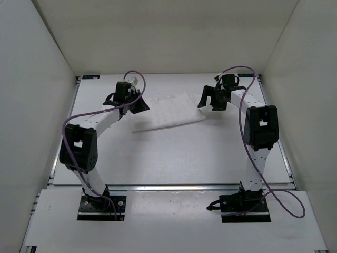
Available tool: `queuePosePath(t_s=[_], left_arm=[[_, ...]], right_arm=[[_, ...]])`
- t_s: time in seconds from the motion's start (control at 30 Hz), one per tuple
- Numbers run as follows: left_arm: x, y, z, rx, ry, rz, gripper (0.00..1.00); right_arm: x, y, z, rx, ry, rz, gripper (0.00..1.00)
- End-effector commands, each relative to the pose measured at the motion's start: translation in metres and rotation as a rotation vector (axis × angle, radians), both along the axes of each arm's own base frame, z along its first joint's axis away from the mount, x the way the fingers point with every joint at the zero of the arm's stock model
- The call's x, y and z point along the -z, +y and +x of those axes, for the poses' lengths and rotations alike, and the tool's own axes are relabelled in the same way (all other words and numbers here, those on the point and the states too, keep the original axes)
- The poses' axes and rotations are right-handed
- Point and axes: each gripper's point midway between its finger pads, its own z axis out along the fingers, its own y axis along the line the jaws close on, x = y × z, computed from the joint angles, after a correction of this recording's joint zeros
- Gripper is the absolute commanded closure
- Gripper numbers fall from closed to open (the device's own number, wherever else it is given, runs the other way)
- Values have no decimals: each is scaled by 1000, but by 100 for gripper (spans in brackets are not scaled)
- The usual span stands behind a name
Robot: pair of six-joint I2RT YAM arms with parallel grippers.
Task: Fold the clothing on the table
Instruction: Fold the skirt
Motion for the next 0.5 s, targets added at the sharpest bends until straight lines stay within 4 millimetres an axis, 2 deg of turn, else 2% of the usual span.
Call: queuePosePath(t_s=[0.0,0.07,0.17,0.2,0.23,0.3,0.33,0.47], left_arm=[[-18,-29,7,37,-47,-136,100],[-17,-41,13,39,-92,-178,100],[-5,-50,22,0,-57,-193,100],[4,-44,28,-55,-33,-190,100],[9,-46,30,-75,-17,-197,100],[15,-39,37,-127,-4,-210,100],[21,-27,41,-174,5,-201,100],[40,-10,46,-244,47,-213,100]], right_arm=[[-16,12,0,-36,-48,76,6],[-17,15,-2,-41,-57,114,6],[-14,16,-1,-37,-47,115,6],[-10,17,0,-38,-29,103,5],[-9,17,4,-40,-34,78,5],[-6,21,5,-41,-11,51,6],[-3,23,6,-46,-11,46,6],[-2,23,13,-18,-10,29,5]])
